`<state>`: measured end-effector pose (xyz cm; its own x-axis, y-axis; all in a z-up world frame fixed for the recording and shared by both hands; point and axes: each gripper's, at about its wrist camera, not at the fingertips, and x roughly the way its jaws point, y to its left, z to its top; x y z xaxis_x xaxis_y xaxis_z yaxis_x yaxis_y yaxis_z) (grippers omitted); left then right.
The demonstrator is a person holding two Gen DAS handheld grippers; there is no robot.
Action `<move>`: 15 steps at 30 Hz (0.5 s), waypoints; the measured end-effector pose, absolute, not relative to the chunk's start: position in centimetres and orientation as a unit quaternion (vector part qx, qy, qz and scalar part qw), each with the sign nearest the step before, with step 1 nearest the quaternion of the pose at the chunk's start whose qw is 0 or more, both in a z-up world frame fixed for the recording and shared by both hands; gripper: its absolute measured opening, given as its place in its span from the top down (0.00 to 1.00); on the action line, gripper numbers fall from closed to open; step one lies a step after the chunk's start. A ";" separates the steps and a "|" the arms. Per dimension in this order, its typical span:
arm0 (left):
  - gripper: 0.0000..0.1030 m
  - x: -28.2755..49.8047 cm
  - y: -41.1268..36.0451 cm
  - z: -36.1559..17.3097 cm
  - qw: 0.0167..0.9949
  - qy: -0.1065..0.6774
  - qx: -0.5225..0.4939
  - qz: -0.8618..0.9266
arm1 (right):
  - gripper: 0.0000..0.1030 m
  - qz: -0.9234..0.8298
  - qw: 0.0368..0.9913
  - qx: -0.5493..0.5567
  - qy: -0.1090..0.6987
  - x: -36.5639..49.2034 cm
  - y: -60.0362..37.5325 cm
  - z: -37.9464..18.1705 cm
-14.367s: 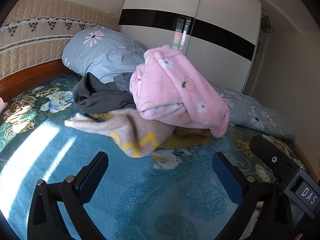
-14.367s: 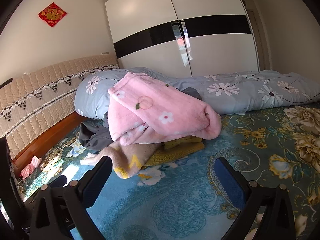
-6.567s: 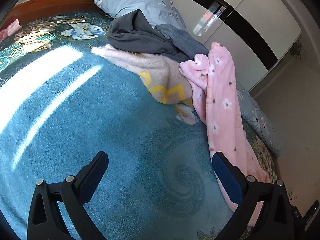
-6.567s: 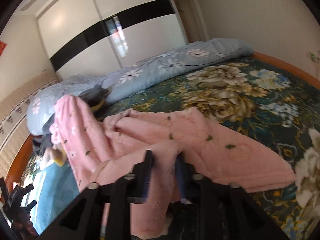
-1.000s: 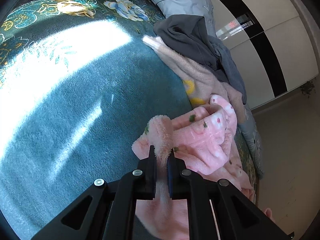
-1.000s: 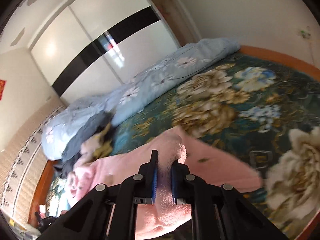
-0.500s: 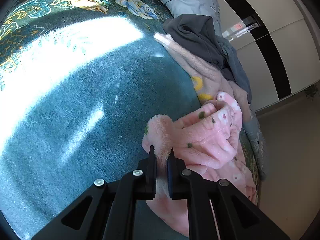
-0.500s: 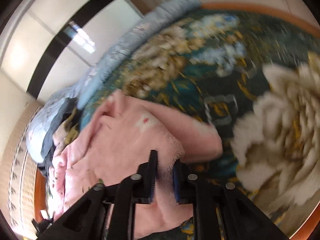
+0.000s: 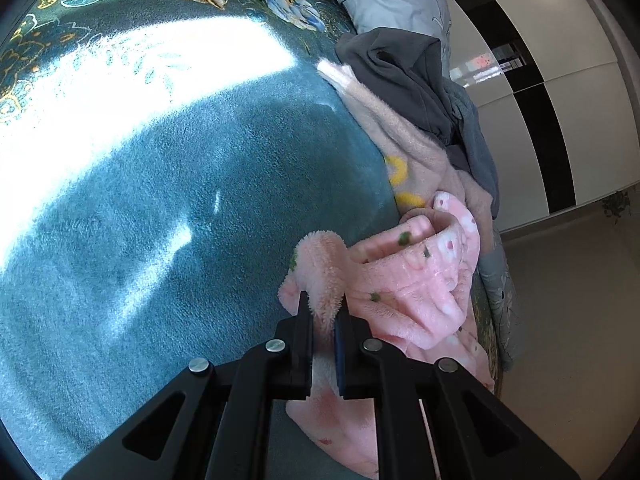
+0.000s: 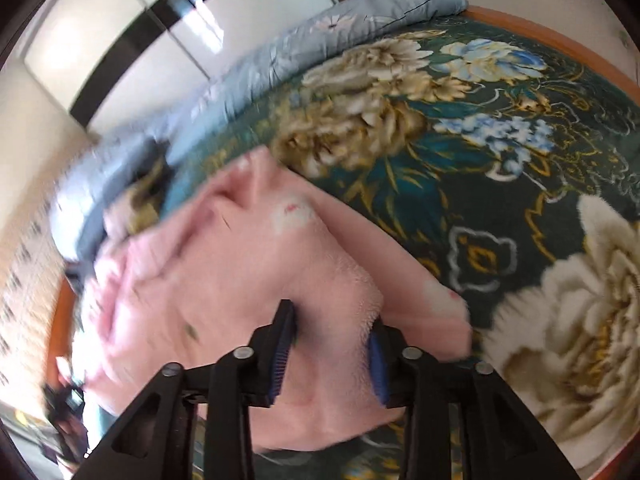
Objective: Fold clothes
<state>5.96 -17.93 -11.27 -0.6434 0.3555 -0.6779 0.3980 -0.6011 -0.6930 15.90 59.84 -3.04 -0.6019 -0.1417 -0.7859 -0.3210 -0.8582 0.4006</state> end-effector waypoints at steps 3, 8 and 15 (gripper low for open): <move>0.92 5.7 -17.7 -11.1 0.015 0.443 0.421 -0.791 | 0.49 0.859 0.067 -0.404 0.306 17.9 62.2 -2.7; 0.92 5.4 -17.3 -11.1 0.019 0.441 0.421 -0.792 | 0.48 0.837 0.132 -0.415 0.332 18.1 65.2 -3.9; 0.92 5.3 -17.3 -11.2 0.019 0.438 0.422 -0.793 | 0.48 0.820 0.122 -0.449 0.333 15.2 64.4 -7.1</move>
